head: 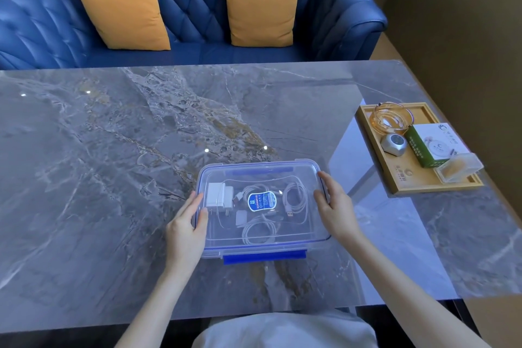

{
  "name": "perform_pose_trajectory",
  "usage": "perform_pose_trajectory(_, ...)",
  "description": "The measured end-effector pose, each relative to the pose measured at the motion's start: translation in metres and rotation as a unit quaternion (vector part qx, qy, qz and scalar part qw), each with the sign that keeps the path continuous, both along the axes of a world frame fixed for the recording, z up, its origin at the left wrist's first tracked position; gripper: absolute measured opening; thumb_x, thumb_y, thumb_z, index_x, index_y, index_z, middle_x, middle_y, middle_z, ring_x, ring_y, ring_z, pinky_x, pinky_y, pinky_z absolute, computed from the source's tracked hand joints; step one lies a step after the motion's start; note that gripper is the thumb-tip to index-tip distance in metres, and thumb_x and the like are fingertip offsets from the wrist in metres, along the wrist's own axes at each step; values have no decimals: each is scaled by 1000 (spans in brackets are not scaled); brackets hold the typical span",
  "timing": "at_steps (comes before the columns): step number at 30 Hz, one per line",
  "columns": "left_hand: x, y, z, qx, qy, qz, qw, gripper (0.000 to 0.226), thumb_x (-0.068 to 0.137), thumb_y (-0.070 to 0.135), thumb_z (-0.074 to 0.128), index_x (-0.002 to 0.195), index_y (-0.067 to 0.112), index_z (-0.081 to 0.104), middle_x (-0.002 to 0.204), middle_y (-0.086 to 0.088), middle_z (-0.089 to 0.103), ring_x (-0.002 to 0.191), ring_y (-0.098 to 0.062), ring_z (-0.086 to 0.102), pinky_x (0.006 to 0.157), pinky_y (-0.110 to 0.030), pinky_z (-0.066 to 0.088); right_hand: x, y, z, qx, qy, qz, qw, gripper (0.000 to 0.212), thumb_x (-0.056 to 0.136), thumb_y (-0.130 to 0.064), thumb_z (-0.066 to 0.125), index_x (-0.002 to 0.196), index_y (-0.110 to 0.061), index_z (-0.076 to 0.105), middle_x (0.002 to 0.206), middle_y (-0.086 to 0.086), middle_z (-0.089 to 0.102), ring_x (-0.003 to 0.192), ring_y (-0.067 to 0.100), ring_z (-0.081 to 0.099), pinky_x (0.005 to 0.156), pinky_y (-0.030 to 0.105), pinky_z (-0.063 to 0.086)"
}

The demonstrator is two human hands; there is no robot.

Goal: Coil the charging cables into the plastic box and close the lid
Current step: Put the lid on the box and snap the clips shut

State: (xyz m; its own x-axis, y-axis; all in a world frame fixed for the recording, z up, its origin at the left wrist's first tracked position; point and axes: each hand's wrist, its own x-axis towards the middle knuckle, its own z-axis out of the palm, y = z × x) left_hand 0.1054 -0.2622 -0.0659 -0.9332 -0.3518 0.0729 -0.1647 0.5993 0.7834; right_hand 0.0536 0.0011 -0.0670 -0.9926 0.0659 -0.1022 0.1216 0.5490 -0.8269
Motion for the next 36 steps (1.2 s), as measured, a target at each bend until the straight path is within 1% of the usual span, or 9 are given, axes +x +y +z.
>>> perform_pose_trajectory(4,1,-3,-3,6,11,5,1000,31,86,3,57,116,5,62,131,-10,57,115,-11,51,100,-30,39,-5,3,1,13,0,-10,1000,40,92,-12,47,132,-11,43,137,6,49,124,21,47,95,25,35)
perform_pose_trajectory(9,-30,-11,8,-58,-74,-2,996,8,80,12,63,82,7,58,94,-12,54,83,-32,55,73,-32,37,-25,9,7,75,-6,10,997,27,86,-14,54,111,-6,52,118,11,55,105,20,52,81,27,35)
perform_pose_trajectory(12,-64,-18,19,-59,-144,-26,988,25,81,29,65,73,9,52,92,-9,51,85,-29,53,72,-30,33,-51,13,13,118,-22,22,992,32,83,-23,59,111,-7,54,118,12,55,115,26,48,86,29,36)
perform_pose_trajectory(19,-127,-14,27,-2,-269,-108,957,75,66,58,70,124,18,46,135,-4,49,123,-23,47,100,-39,39,-108,-5,28,130,-114,202,964,60,78,-36,69,130,-15,48,138,4,50,127,20,44,99,26,32)
perform_pose_trajectory(25,-148,-13,26,8,-387,-220,896,118,20,92,54,110,17,67,128,-3,60,116,-19,53,96,-32,37,-133,-15,24,90,-262,272,922,83,63,-51,72,134,-16,46,136,7,51,124,20,48,103,30,35)
perform_pose_trajectory(28,-151,-13,21,17,-378,-253,890,104,17,92,54,97,26,69,117,3,63,107,-13,54,94,-29,37,-135,-8,19,88,-290,286,909,73,63,-57,69,123,-15,57,122,2,59,113,16,53,97,27,37)
perform_pose_trajectory(30,-154,-11,21,19,-363,-256,896,100,15,88,60,95,28,65,111,4,63,104,-13,56,93,-28,39,-135,-6,16,58,-272,284,918,55,75,-44,71,118,-13,61,114,0,63,106,14,55,90,24,38)
perform_pose_trajectory(32,-160,-9,23,30,-348,-248,903,93,15,79,69,92,26,65,103,4,66,95,-12,61,86,-27,44,-137,-8,17,48,-235,268,933,55,74,-34,75,123,-13,58,108,0,62,98,14,56,84,21,39)
perform_pose_trajectory(36,-171,2,36,6,-329,-282,901,43,55,31,86,93,16,72,85,4,70,80,-7,63,79,-22,46,-141,-11,21,85,-151,298,939,38,69,-31,79,105,-22,70,98,5,71,85,17,62,75,17,44)
